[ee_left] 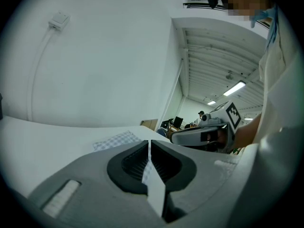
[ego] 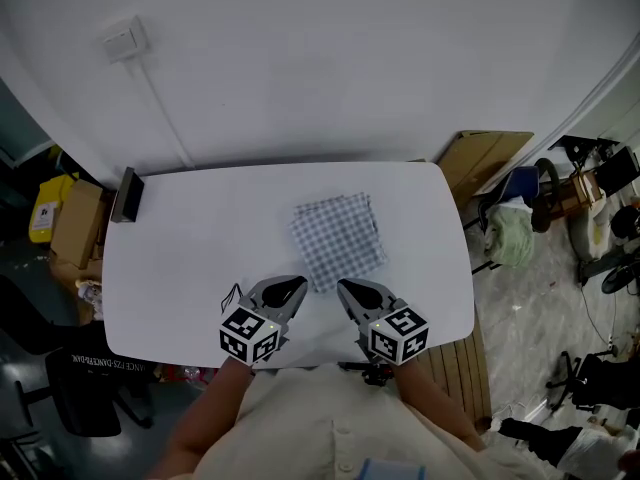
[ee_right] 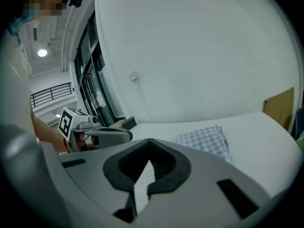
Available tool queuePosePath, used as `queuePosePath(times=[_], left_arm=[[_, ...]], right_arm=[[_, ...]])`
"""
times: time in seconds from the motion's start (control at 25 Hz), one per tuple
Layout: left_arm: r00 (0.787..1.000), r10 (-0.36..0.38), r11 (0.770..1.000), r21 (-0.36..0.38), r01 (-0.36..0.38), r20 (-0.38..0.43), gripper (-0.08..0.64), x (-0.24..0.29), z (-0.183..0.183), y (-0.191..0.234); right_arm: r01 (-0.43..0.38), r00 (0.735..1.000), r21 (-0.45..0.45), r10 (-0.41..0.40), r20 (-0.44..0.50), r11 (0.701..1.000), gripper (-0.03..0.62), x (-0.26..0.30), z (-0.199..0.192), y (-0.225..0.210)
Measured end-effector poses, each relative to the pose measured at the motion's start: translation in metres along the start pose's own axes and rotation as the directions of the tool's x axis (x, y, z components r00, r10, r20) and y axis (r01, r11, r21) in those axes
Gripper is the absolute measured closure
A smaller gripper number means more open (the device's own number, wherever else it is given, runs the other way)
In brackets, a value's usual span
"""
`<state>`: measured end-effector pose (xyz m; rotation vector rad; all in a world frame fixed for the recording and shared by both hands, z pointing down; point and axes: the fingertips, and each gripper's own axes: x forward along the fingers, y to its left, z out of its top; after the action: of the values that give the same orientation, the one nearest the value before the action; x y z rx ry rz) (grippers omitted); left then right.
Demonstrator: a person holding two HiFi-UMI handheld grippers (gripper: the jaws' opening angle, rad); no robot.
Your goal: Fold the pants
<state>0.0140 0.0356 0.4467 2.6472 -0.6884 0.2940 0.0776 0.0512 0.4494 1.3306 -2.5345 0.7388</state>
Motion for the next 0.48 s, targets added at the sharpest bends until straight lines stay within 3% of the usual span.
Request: queuePosePath(times=[0.48], left_arm=[[1.0,-0.023,1.0,-0.003,0.023,0.005,0.535,-0.0016,0.0002,-0.0023]], right_arm=[[0.011,1.0,-0.028,-0.012,-0.011,1.0,0.577,0.0057,-0.0047,0.0069]])
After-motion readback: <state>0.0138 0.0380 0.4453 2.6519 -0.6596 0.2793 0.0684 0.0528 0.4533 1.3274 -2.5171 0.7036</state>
